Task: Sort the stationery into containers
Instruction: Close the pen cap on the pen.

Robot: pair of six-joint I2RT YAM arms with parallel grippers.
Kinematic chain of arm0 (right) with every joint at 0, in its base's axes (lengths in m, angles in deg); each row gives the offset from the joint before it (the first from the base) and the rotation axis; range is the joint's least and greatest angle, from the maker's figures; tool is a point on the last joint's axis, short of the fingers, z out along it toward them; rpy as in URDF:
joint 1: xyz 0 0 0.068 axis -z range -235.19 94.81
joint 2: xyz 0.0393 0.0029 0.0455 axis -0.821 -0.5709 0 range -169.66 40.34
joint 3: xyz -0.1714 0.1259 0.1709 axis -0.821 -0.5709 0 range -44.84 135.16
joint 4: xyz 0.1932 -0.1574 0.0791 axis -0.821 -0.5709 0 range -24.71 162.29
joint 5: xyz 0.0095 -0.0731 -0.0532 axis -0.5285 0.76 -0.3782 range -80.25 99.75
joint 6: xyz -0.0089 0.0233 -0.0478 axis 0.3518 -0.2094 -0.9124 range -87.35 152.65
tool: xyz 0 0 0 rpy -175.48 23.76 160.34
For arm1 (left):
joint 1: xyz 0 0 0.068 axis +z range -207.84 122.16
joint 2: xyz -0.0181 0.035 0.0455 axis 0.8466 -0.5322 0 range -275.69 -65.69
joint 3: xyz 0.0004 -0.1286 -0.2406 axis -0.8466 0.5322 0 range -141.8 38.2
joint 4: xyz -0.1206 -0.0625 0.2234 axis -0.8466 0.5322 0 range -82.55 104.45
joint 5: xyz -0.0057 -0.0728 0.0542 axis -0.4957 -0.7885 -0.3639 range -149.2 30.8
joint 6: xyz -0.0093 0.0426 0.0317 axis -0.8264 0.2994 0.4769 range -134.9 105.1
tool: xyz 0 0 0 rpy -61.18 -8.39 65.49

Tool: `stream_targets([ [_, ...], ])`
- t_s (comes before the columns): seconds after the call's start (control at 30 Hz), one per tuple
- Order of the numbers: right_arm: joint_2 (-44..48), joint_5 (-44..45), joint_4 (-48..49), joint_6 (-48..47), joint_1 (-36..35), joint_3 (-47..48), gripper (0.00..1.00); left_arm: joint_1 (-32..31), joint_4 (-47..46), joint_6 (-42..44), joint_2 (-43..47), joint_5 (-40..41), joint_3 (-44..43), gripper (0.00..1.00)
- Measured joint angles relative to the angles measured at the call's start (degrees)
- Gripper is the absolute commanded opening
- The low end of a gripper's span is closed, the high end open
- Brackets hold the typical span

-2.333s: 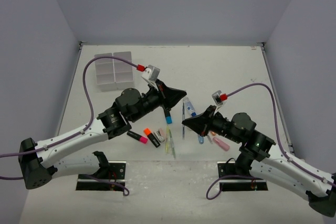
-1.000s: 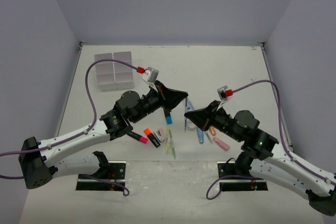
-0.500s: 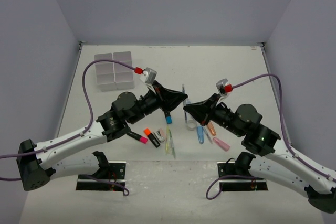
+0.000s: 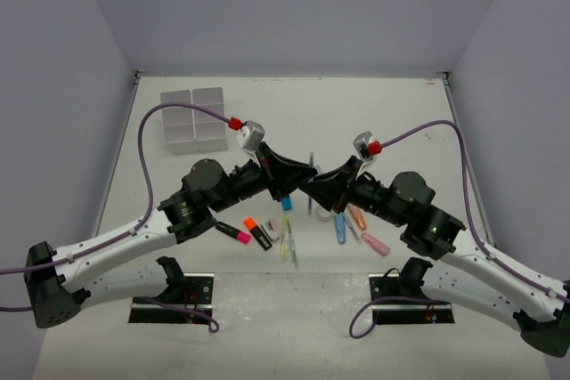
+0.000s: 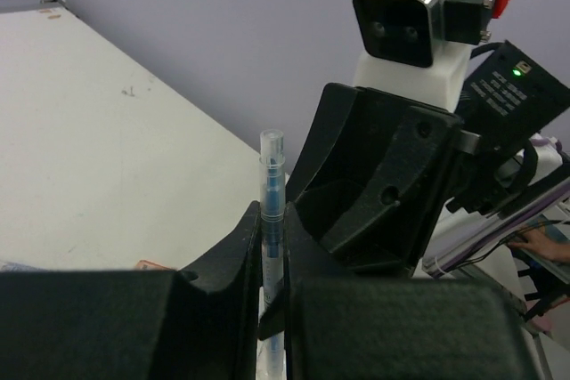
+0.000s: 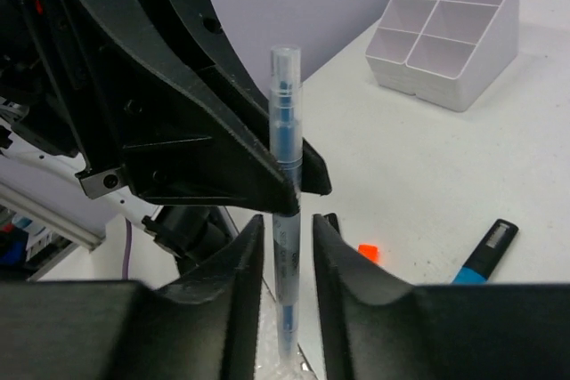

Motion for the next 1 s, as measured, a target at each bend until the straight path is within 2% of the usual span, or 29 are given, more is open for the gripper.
stream_targets([
  [0.03, -0.61, -0.61, 0.64, 0.05, 0.00, 0.00, 0.00, 0.00, -0.16, 0.31, 0.61, -0.49, 0.25, 0.00],
  [0.1, -1.59, -2.03, 2.17, 0.16, -0.01, 0.04, 0.00, 0.07, -0.07, 1.04, 1.57, -0.82, 0.46, 0.02],
  [0.17, -1.85, -3.05, 3.46, 0.19, -0.04, 0.04, 0.00, 0.08, -0.03, 1.53, 2.25, -1.03, 0.47, 0.31],
  [0.2, -1.85, -3.47, 3.83, 0.16, -0.05, 0.05, 0.00, 0.07, -0.02, 1.78, 2.52, -1.10, 0.47, 0.40],
  [0.27, -1.86, -3.90, 4.03, 0.13, -0.05, 0.07, 0.00, 0.07, 0.00, 2.54, 2.78, -1.10, 0.43, 0.47],
  [0.4, -1.91, -5.08, 3.74, -0.14, -0.04, 0.09, 0.00, 0.02, 1.43, 4.23, 2.55, -0.59, -0.69, 0.52],
  [0.53, -2.28, -7.02, 3.53, -0.60, -0.04, 0.15, 0.00, 0.02, 3.39, 5.37, 2.38, 0.37, -2.80, 0.41],
  [0.63, -2.95, -8.08, 3.10, -0.85, -0.04, 0.20, 0.00, 0.02, 4.71, 6.46, 1.94, 0.98, -5.17, 0.23],
  [0.77, -2.91, -8.61, 2.81, -1.18, -0.07, 0.35, 0.00, 0.05, 5.83, 7.66, 1.76, 1.61, -6.71, 0.06],
  [1.0, -2.88, -8.73, 2.12, -1.43, -0.07, 0.46, 0.00, 0.07, 6.30, 7.69, 1.58, 1.62, -6.76, 0.00],
])
